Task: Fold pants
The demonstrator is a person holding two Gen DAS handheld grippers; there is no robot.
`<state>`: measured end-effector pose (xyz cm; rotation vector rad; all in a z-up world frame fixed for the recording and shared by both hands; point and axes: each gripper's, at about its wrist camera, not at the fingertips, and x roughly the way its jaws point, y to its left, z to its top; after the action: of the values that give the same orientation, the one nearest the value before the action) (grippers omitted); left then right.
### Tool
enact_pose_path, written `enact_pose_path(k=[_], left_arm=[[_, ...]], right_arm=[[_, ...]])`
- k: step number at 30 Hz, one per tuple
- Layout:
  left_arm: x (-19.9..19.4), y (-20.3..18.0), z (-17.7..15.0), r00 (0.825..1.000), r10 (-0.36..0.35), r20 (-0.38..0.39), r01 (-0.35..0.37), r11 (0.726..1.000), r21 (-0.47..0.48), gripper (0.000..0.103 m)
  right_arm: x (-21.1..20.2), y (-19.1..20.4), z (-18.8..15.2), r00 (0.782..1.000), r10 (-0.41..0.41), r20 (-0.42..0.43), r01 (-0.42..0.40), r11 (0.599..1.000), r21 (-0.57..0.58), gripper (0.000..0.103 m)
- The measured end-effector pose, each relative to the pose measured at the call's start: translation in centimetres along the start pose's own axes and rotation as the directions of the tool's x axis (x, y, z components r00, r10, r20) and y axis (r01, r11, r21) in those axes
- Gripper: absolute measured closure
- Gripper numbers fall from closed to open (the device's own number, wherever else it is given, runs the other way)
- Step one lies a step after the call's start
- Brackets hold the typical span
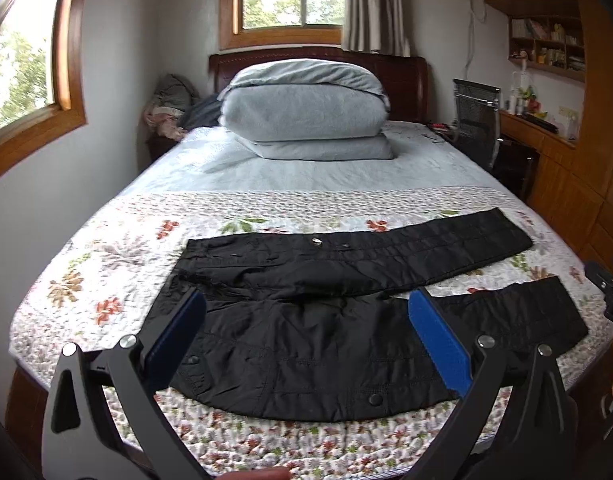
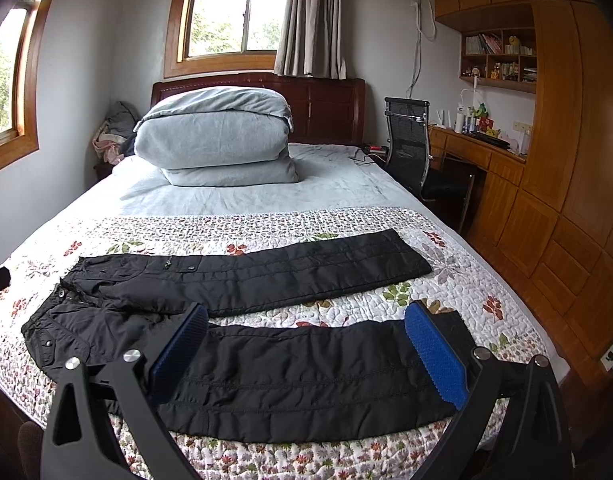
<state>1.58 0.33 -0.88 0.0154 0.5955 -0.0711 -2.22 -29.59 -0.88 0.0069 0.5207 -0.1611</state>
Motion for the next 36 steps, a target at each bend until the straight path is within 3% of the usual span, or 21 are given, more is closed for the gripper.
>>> enact_pose_path(k=[2,6,8,10,13,16,18,19,21,24,27,29,32,36], left_arm=[[1.1,0.5,0.5,0.998,-0.054,-0.025,0.054,0.999,-0.002,0.002],[4.6,2.8,2.0,0.993,-0.063,-0.097,0.063,0.998,-0.007,0.002],[6.7,4.2,2.9,0.989,-0.059,-0.138,0.057,0.998,-0.014,0.002],[9.3,6.2,3.9,0.98,-0.051,-0.192,0.046,0.998,-0.032,0.002],[13.3,9.6,5.0,0.959,-0.031,-0.283,0.014,0.998,-0.061,0.002],[18.2,13.1,5.5,0.913,-0.058,-0.403,0.018,0.995,-0.102,0.002],[21.5,15.4,5.5,0.872,-0.078,-0.484,0.017,0.992,-0.128,0.002],[23.6,16.8,5.3,0.839,-0.092,-0.537,0.014,0.989,-0.148,0.002],[27.4,19.6,4.8,0.774,-0.112,-0.623,-0.014,0.981,-0.193,0.003],[31.3,23.4,4.2,0.718,-0.126,-0.685,-0.079,0.962,-0.26,0.003],[35.6,27.9,3.7,0.659,-0.103,-0.745,-0.202,0.93,-0.308,0.003],[37.7,29.2,3.4,0.632,-0.113,-0.766,-0.227,0.919,-0.323,0.003],[40.6,30.0,3.1,0.607,-0.153,-0.78,-0.233,0.904,-0.359,0.003],[43.8,30.1,2.4,0.567,-0.191,-0.801,-0.228,0.898,-0.375,0.003]], right_arm=[[0.8,-0.8,0.6,0.999,0.034,-0.01,-0.034,0.999,0.0,0.003],[4.5,-4.1,3.4,0.99,0.116,-0.08,-0.115,0.993,0.023,0.003],[7.5,-6.0,4.9,0.985,0.107,-0.136,-0.107,0.994,0.014,0.003],[10.8,-7.7,6.2,0.975,0.101,-0.199,-0.101,0.995,0.009,0.003],[17.2,-10.9,7.8,0.942,0.12,-0.313,-0.117,0.993,0.031,0.003],[25.1,-14.2,8.7,0.883,0.149,-0.445,-0.13,0.989,0.072,0.003],[29.0,-15.9,8.6,0.842,0.193,-0.504,-0.152,0.981,0.121,0.003],[30.8,-16.7,8.6,0.826,0.201,-0.526,-0.147,0.979,0.143,0.003],[35.2,-18.5,8.7,0.805,0.195,-0.561,-0.119,0.978,0.169,0.003],[40.1,-20.1,8.5,0.785,0.137,-0.604,-0.063,0.988,0.141,0.003],[44.5,-21.7,8.0,0.76,0.129,-0.637,-0.04,0.988,0.151,0.003],[47.2,-22.7,7.7,0.744,0.133,-0.655,-0.034,0.986,0.161,0.003],[50.6,-23.6,7.3,0.725,0.12,-0.678,-0.02,0.988,0.154,0.003],[53.3,-24.3,7.7,0.724,0.103,-0.682,-0.018,0.991,0.13,0.003]])
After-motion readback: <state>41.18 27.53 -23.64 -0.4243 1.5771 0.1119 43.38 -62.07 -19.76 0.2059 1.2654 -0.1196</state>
